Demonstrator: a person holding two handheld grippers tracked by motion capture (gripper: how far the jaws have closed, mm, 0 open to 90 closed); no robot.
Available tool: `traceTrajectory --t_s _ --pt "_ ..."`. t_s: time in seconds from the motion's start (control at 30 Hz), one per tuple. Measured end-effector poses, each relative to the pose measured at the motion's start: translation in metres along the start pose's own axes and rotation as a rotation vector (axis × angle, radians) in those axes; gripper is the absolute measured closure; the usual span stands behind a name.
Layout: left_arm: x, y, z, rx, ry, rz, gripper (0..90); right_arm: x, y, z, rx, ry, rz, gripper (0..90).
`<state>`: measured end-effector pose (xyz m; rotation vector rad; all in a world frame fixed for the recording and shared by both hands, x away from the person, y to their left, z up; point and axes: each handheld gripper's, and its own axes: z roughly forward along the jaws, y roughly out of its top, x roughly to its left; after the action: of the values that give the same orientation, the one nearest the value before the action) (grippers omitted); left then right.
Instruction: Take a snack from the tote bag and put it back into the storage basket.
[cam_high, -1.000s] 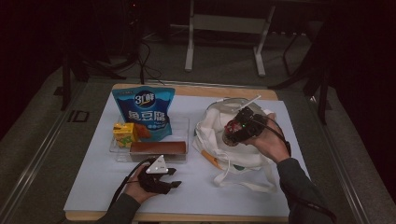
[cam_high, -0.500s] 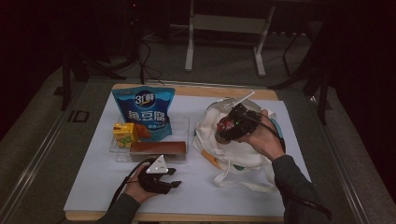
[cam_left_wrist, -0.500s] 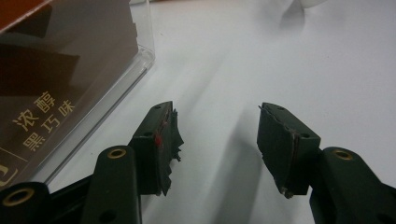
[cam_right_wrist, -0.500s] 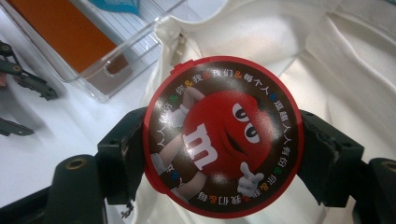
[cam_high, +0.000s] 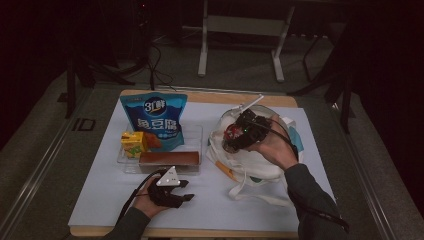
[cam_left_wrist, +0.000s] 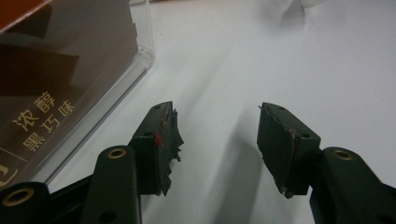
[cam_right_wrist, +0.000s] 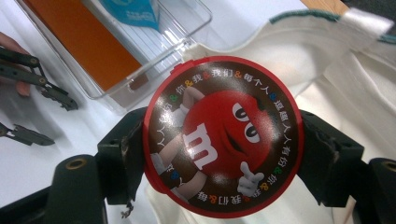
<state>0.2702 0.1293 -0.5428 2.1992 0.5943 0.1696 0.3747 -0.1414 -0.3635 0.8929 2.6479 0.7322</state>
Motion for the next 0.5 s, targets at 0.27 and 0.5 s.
traceTrajectory --t_s 0.27,0.5 --pt "0.000 0.000 0.000 0.001 0.000 0.001 46.4 0.011 0.013 0.004 -0.010 0.021 -0.025 26.0" --pt "0.000 0.000 0.000 -0.001 -0.002 0.001 46.4 0.021 0.023 0.011 -0.013 0.037 -0.046 26.0"
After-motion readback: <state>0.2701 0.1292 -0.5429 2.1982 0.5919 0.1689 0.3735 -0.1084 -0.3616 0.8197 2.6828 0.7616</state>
